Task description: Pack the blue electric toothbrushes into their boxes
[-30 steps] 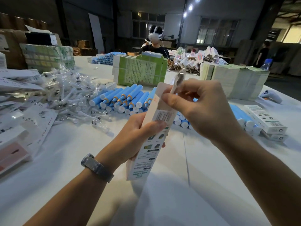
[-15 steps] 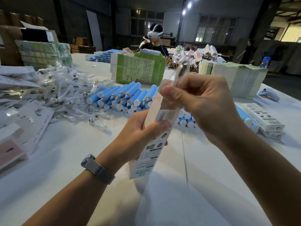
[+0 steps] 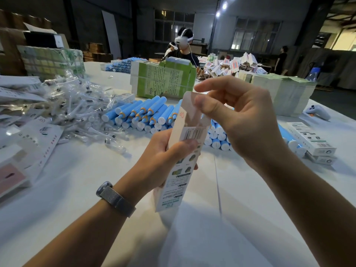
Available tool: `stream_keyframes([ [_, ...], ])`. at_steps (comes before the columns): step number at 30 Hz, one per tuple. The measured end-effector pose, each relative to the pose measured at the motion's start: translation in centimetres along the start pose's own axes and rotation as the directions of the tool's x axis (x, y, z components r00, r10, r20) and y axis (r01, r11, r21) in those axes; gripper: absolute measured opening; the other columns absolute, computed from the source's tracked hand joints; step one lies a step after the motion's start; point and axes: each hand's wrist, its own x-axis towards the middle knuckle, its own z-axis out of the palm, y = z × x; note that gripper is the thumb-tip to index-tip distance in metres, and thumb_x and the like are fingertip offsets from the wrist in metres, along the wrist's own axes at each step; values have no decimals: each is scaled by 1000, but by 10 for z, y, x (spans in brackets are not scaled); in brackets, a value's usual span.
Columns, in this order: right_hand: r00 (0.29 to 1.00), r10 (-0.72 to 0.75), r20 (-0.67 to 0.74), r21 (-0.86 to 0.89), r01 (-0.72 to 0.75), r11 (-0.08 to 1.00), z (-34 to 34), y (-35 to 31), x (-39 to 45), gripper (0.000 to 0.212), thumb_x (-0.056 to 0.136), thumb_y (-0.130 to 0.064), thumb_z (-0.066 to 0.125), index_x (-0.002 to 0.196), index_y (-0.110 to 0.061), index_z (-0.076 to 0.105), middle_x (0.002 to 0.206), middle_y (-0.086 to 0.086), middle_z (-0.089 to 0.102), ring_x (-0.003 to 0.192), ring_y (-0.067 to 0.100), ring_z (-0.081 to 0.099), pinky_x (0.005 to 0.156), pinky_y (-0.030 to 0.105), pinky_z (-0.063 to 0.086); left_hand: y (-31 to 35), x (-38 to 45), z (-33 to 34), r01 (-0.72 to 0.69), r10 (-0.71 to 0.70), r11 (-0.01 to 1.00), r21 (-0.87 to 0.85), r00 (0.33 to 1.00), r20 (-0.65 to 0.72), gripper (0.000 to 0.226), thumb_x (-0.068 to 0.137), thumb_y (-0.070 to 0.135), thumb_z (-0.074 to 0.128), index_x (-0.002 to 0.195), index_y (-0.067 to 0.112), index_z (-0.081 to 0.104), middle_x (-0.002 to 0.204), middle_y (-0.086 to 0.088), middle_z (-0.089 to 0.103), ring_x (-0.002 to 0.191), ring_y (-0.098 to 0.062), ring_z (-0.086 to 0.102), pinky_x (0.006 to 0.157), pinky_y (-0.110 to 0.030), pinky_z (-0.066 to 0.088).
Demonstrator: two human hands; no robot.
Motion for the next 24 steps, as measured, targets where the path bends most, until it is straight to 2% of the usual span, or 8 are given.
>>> stream_keyframes([
  [5, 999, -23, 29, -58, 25, 998, 3, 7, -3, 15, 81, -13, 77, 85, -27, 73, 79, -12, 67, 71, 5, 57, 61, 18, 44, -2, 1, 0, -26, 25, 999, -47, 1000, -15, 30, 71, 48, 56, 87, 25, 69, 80, -6, 71, 67, -20, 71, 63, -27, 56],
  [9, 999, -41, -27, 3, 41, 999, 4, 17, -8, 15, 85, -15, 70, 95, -26, 66, 93, 1, 55, 76, 2, 51, 61, 19, 50, -3, 2, 1, -53, 52, 997, -49, 999, -11, 34, 78, 48, 54, 102, 26, 63, 89, -2, 73, 74, -22, 72, 65, -27, 57],
  [12, 997, 75, -33, 103, -72, 992, 8, 27, -14, 16, 84, -20, 69, 95, -30, 65, 102, 11, 56, 79, 13, 57, 60, 32, 57, -2, 2, 4, -107, 107, 989, -105, 994, -7, 38, 83, 41, 55, 118, 24, 51, 98, -5, 71, 80, -20, 72, 65, -26, 57],
  [14, 991, 129, -24, 181, -123, 976, 9, 31, -19, 16, 84, -25, 69, 98, -31, 64, 104, 20, 60, 77, 18, 62, 56, 33, 55, -4, 1, 8, -171, 169, 976, -135, 985, -26, 37, 88, 36, 53, 120, 20, 43, 101, -8, 68, 82, -22, 71, 66, -28, 58],
  [16, 993, 120, -9, 241, -114, 964, 8, 34, -24, 16, 86, -26, 69, 101, -28, 65, 100, 25, 62, 75, 19, 66, 56, 29, 53, -8, 0, 14, -265, 259, 959, -100, 964, -69, 32, 92, 33, 49, 118, 17, 39, 102, -9, 63, 82, -28, 69, 65, -34, 59],
  [19, 1000, 21, -19, 220, -17, 975, 6, 35, -31, 24, 89, -17, 66, 113, -22, 65, 112, 17, 59, 89, 22, 61, 68, 26, 54, -11, -1, 23, -335, 332, 942, -2, 936, -119, 20, 98, 34, 45, 117, 29, 41, 108, -3, 60, 90, -36, 66, 73, -54, 59],
  [22, 999, -32, -17, 194, 34, 980, 6, 34, -35, 30, 91, -9, 63, 120, -19, 62, 115, 8, 57, 94, 18, 59, 78, 25, 52, -12, 0, 29, -377, 386, 922, 87, 911, -145, 28, 103, 31, 39, 130, 30, 39, 112, 20, 60, 100, -10, 64, 82, -36, 56],
  [24, 999, -27, -30, 195, 32, 980, 8, 34, -36, 36, 92, -7, 62, 126, -17, 58, 115, 11, 57, 92, 21, 60, 80, 25, 52, -12, 1, 30, -404, 410, 912, 69, 900, -150, 39, 105, 23, 36, 143, 26, 27, 122, 22, 61, 106, -8, 65, 86, -28, 54],
])
